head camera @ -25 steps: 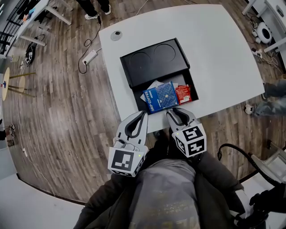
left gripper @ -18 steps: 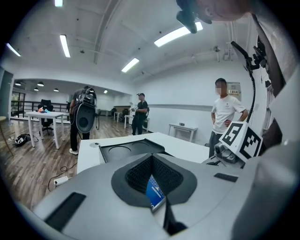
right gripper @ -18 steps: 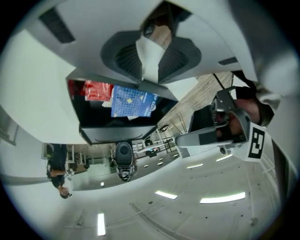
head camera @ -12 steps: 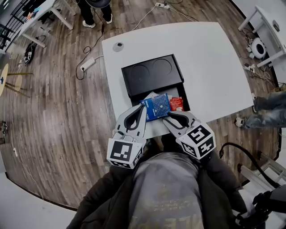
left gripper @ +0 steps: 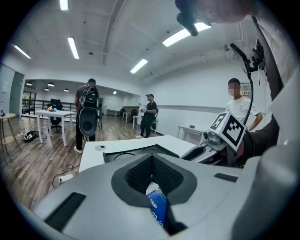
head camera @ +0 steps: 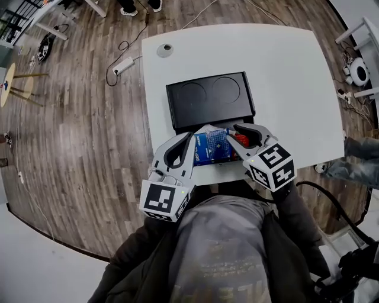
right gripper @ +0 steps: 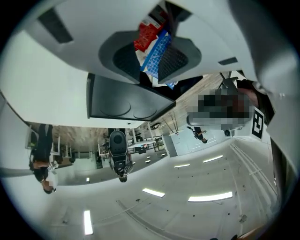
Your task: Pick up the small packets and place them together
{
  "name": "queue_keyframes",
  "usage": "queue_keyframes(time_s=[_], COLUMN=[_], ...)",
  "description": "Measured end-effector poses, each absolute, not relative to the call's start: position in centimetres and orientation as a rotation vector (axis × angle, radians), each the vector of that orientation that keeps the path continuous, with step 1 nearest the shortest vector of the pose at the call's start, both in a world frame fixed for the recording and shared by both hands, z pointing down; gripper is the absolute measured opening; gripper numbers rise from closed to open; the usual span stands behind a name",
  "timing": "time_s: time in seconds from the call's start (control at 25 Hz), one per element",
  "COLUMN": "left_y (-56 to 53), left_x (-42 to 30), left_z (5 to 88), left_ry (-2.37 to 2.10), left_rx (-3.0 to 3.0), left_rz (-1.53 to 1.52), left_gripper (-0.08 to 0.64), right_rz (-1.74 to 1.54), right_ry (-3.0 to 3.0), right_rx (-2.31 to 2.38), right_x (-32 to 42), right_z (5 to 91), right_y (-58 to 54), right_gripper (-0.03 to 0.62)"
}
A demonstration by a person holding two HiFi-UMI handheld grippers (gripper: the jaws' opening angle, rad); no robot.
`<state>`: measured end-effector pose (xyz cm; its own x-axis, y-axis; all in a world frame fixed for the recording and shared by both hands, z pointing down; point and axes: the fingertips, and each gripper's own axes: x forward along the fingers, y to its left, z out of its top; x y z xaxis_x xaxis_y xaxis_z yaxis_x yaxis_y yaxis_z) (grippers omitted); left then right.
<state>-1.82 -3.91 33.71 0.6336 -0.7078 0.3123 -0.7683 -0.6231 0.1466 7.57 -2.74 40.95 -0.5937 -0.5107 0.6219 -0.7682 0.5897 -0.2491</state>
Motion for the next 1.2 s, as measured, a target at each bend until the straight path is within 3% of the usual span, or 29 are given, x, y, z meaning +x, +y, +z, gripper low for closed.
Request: queue_keyframes(time_s=[1.0, 1.08, 1.2], left_y=[-5.4, -5.3, -4.9], left_x=[-3.5, -3.8, -4.3], left_z=[35.3, 35.3, 35.6], left_ry=[-1.29, -1.292, -1.286], left_rx=[2.473, 2.475, 2.476], left_rz=[0.32, 0.317, 0.307], left_gripper=[0.0, 0.0, 0.001], right_rz=[0.506, 0.479, 0.44], right_ry=[-2.047, -2.06, -2.087], right_rx=[0.54, 0.548, 0.532], right_x=[5.4, 5.3, 4.4], right_z=[45.6, 45.2, 44.8], right_y=[-2.5, -2.4, -1.3], right_gripper=[0.107, 0.01, 0.005])
